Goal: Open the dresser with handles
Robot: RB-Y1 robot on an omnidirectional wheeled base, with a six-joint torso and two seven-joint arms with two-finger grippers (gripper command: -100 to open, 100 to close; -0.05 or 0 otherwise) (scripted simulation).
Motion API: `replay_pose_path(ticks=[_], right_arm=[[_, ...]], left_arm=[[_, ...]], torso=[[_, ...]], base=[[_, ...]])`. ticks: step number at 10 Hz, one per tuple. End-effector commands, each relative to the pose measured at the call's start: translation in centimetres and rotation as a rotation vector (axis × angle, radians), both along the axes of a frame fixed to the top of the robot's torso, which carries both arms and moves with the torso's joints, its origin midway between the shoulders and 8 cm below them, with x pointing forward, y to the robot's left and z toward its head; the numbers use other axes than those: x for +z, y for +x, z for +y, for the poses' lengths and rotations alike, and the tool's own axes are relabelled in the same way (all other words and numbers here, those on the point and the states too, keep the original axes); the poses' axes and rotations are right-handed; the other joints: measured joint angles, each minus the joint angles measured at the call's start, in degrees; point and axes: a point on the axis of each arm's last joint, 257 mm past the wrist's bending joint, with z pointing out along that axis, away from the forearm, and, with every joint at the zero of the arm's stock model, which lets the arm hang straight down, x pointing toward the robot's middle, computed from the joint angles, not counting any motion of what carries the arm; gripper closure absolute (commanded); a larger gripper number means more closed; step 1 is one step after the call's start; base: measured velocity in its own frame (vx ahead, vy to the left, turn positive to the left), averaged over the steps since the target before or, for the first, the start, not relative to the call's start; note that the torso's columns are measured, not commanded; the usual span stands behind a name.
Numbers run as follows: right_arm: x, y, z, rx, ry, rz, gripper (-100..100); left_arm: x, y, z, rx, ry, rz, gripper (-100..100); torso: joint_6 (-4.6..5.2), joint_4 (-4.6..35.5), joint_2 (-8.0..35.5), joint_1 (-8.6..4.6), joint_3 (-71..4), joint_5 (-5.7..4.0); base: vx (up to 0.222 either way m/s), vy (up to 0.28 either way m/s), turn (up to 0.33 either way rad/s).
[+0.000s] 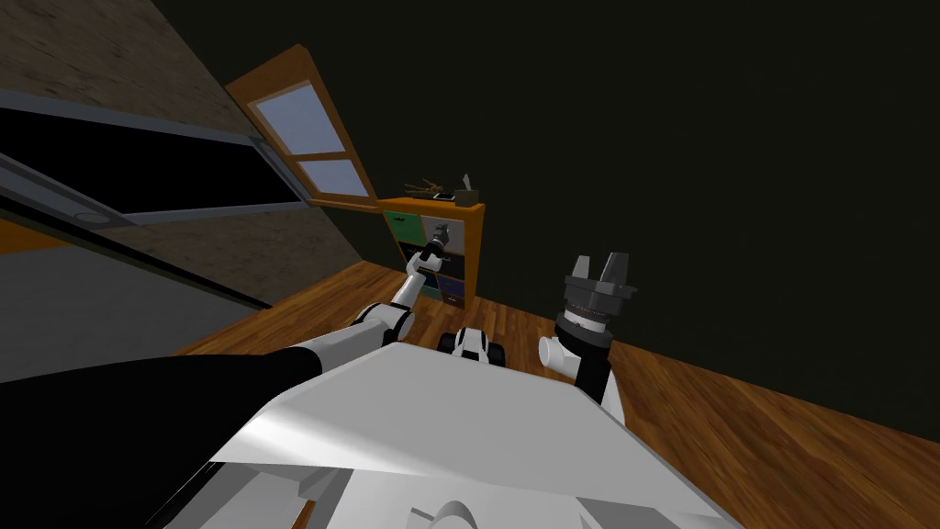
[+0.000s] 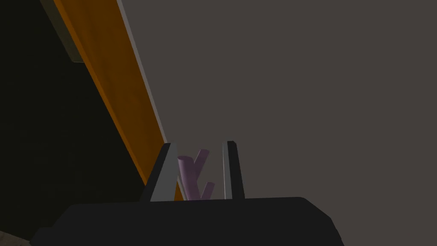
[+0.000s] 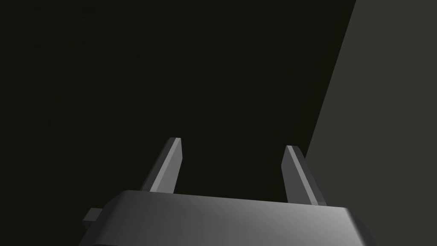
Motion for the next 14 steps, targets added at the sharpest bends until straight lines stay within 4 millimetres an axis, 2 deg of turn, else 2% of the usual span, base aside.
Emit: replay_pose_path(ticks=[1, 3, 4, 5, 6, 8, 9, 10, 12, 14], right_arm=[[0.0, 0.0, 0.0, 0.0, 0.0, 0.0, 0], [0.0, 0.0, 0.0, 0.0, 0.0, 0.0, 0], [0.0, 0.0, 0.0, 0.0, 0.0, 0.0, 0], [0.0, 0.0, 0.0, 0.0, 0.0, 0.0, 0], [0.0, 0.0, 0.0, 0.0, 0.0, 0.0, 0], [0.0, 0.0, 0.0, 0.0, 0.0, 0.0, 0], [0.0, 0.0, 0.0, 0.0, 0.0, 0.0, 0], [0.0, 0.0, 0.0, 0.0, 0.0, 0.0, 0], [0.0, 0.0, 0.0, 0.0, 0.0, 0.0, 0], [0.0, 0.0, 0.0, 0.0, 0.0, 0.0, 0]], left_arm=[[-1.1, -1.7, -0.1, 0.0, 0.0, 0.01, 100], [-3.0, -2.2, 0.6, 0.011, 0.0, 0.039, 100], [-3.1, -2.2, 0.6, 0.011, 0.0, 0.04, 100], [-3.3, -3.1, -1.3, -0.013, 0.001, 0.048, 100], [-3.4, -3.3, -1.2, -0.01, 0.001, 0.055, 100], [-2.0, -5.3, -1.0, -0.01, -0.001, 0.015, 100], [-3.5, -5.7, -0.4, -0.001, -0.001, 0.04, 100], [-2.7, -6.6, -2.5, -0.027, -0.004, 0.039, 100], [-1.3, -8.5, -2.2, -0.026, -0.007, 0.004, 100], [-2.8, -9.3, -1.6, -0.014, -0.007, 0.029, 100]], torso=[[0.01, 0.1, 0.0, -0.07, 0.0, -0.05], [-0.02, 0.0, 0.2, -0.09, 0.1, -0.01], [-0.01, 0.0, 0.3, -0.09, 0.2, 0.01], [-0.1, 0.0, 0.3, -0.04, 0.3, 0.02], [0.03, 0.0, 0.1, -0.12, 0.1, -0.01], [0.09, 0.0, 0.1, -0.13, 0.1, -0.02], [0.06, 0.1, 0.4, -0.16, 0.3, -0.01], [-0.02, 0.0, 0.4, -0.13, 0.4, 0.03], [0.04, 0.1, 0.1, -0.24, 0.1, -0.09], [0.02, 0.2, 0.5, -0.26, 0.4, -0.09]], base=[[0.032, -0.005, -0.003], [0.01, -0.001, 0.003], [0.001, -0.002, -0.021], [0.112, -0.002, 0.062], [0.144, 0.018, 0.027], [0.04, 0.017, -0.008], [0.001, 0.005, -0.02], [0.095, 0.026, 0.059], [0.111, 0.015, -0.001], [0.007, -0.01, 0.001]])
